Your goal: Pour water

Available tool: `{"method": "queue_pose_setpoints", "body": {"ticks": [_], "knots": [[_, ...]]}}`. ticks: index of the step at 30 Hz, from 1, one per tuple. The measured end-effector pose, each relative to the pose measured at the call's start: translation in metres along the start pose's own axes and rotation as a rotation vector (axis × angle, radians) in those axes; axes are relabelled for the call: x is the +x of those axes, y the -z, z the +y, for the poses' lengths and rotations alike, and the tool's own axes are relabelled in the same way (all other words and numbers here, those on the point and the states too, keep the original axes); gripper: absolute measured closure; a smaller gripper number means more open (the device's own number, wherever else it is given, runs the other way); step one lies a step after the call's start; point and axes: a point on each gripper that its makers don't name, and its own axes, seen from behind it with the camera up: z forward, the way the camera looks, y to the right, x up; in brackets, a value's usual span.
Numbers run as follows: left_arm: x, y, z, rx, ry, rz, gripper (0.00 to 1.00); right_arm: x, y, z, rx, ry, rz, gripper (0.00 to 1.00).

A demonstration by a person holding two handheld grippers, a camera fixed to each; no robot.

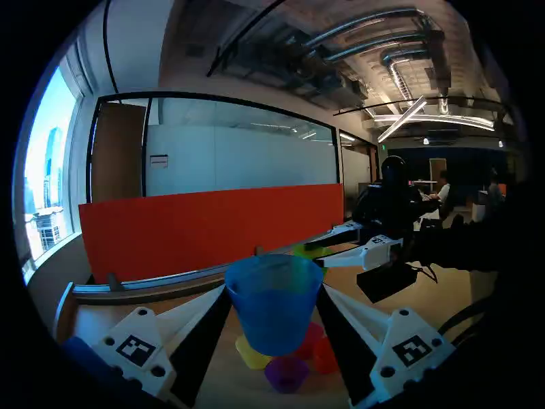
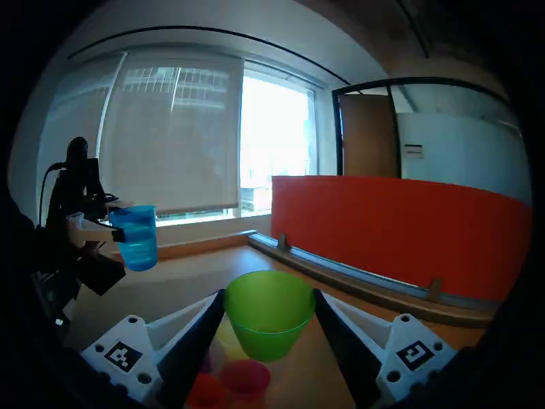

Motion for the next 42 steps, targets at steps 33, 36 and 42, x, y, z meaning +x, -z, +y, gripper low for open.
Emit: {"method": "queue_pose_setpoints", "body": {"ticks": [33, 36, 42], "knots": [[0.001, -0.002, -0.003, 0.001, 0.013, 0.006, 0.16, 0.014, 0.006, -0.009, 0.024, 0.020, 0.067, 0.04], [0.001, -0.002, -0.003, 0.001, 0.012, 0.005, 0.16, 0.014, 0.007, -0.010, 0.031, 0.013, 0.067, 0.04], [0.000, -0.002, 0.000, -0.007, 0.013, 0.003, 0.16, 0.017, 0.009, -0.012, 0.040, 0.016, 0.069, 0.04]]}}
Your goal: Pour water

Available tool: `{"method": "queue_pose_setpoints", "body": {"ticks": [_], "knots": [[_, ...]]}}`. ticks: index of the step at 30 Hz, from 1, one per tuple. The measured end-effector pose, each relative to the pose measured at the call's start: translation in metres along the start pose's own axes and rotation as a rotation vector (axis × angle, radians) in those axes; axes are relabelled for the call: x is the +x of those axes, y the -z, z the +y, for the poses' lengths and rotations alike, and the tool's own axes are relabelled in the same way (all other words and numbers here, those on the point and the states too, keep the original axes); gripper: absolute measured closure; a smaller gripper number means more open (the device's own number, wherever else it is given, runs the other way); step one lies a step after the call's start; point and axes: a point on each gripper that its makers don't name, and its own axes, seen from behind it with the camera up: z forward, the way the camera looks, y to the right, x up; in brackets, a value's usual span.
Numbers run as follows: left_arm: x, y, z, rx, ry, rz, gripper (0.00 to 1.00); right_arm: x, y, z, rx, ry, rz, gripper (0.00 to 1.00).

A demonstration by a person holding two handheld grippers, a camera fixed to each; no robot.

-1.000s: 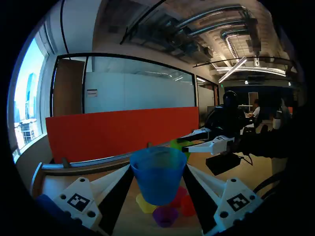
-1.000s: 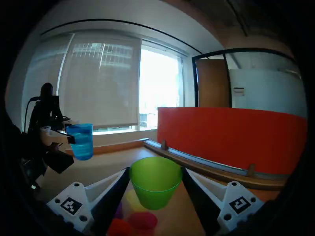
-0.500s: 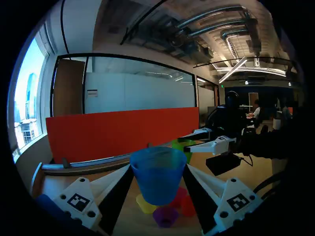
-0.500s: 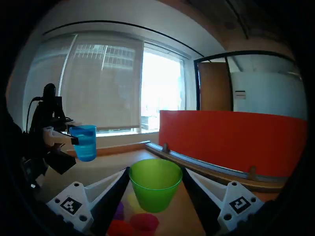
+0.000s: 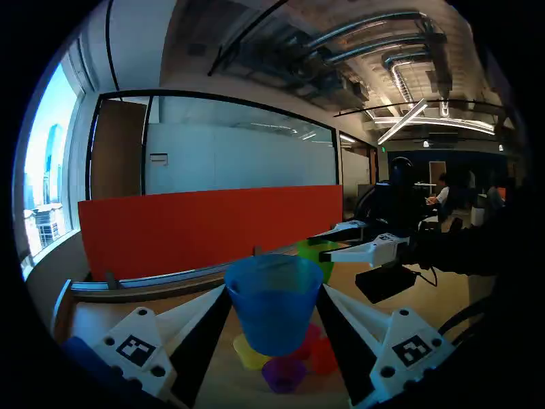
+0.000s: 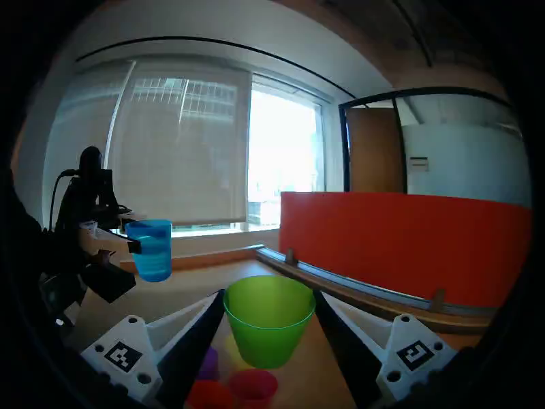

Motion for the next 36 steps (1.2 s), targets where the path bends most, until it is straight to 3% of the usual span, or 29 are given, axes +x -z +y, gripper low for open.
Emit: {"method": "queue_pose_setpoints", "body": {"ticks": [17, 36], "knots": [[0.006, 0.002, 0.008, -0.005, -0.015, 0.003, 0.16, -0.008, 0.006, -0.024, 0.056, 0.023, -0.033, 0.05], [0.013, 0.003, 0.015, -0.008, -0.080, 0.009, 0.16, -0.026, 0.009, -0.058, 0.118, 0.018, -0.067, 0.05]]}}
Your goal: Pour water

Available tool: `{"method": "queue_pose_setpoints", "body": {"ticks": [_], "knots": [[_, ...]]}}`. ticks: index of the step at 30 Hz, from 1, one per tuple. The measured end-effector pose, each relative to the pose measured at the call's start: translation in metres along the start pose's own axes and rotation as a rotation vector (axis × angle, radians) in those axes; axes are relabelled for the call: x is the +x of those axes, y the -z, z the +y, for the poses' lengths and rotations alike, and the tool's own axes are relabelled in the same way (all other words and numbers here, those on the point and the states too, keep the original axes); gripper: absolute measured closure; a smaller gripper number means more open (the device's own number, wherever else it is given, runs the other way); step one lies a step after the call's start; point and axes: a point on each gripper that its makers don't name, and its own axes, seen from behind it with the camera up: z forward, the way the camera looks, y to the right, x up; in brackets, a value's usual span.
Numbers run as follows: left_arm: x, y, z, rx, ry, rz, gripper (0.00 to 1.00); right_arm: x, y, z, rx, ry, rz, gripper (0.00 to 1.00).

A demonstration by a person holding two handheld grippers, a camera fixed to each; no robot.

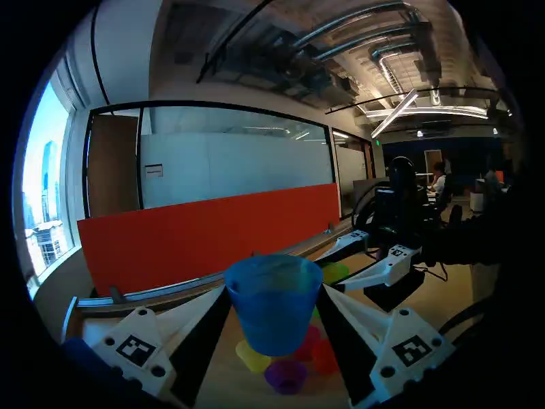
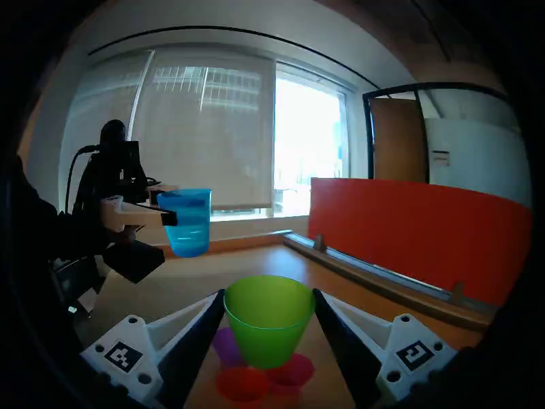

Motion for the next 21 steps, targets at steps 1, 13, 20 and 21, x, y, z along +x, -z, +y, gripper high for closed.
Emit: {"method": "queue_pose_setpoints", "body": {"ticks": [1, 13, 20, 21], "knots": [[0.001, 0.000, 0.000, -0.001, -0.006, 0.001, 0.16, -0.001, 0.000, -0.001, 0.003, -0.002, -0.001, 0.05], [0.003, 0.002, 0.005, 0.002, -0.076, -0.001, 0.16, -0.009, -0.002, -0.019, 0.041, -0.013, -0.009, 0.05], [0.006, 0.003, 0.002, 0.016, -0.100, 0.001, 0.16, -0.013, -0.004, -0.027, 0.061, -0.012, -0.010, 0.05], [0.007, 0.004, 0.002, 0.016, -0.102, 0.002, 0.16, -0.014, -0.004, -0.029, 0.064, -0.012, -0.010, 0.05]]}}
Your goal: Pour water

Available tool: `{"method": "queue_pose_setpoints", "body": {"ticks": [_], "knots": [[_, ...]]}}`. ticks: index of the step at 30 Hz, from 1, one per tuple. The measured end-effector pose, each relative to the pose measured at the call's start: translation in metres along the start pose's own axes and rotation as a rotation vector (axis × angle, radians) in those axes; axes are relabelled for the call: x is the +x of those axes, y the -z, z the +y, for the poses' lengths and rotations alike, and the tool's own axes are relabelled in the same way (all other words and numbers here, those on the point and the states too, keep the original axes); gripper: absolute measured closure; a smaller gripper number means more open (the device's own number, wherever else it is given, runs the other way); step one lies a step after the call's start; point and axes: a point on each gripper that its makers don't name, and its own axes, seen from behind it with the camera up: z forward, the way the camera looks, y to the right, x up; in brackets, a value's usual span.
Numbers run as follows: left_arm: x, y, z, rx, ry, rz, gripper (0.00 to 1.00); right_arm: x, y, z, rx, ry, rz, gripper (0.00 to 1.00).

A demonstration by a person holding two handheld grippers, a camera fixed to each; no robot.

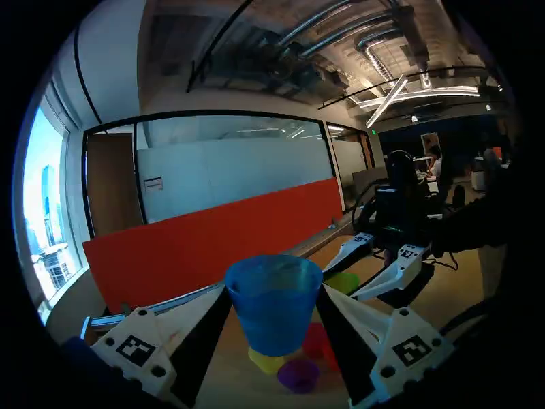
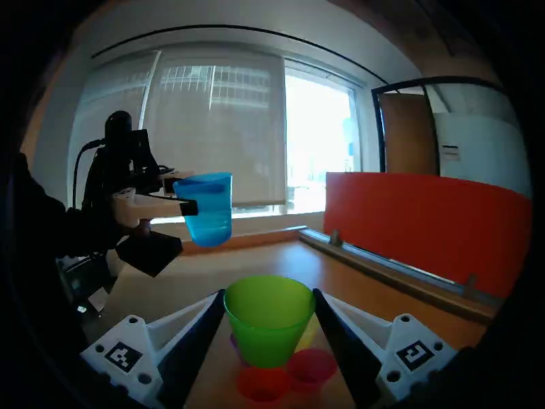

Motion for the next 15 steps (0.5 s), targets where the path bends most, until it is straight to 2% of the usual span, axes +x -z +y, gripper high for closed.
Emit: {"method": "queue_pose_setpoints", "body": {"ticks": [15], "knots": [[0.006, 0.001, 0.003, 0.001, -0.050, 0.004, 0.16, -0.005, -0.007, -0.023, 0.051, 0.003, 0.000, 0.06]]}}
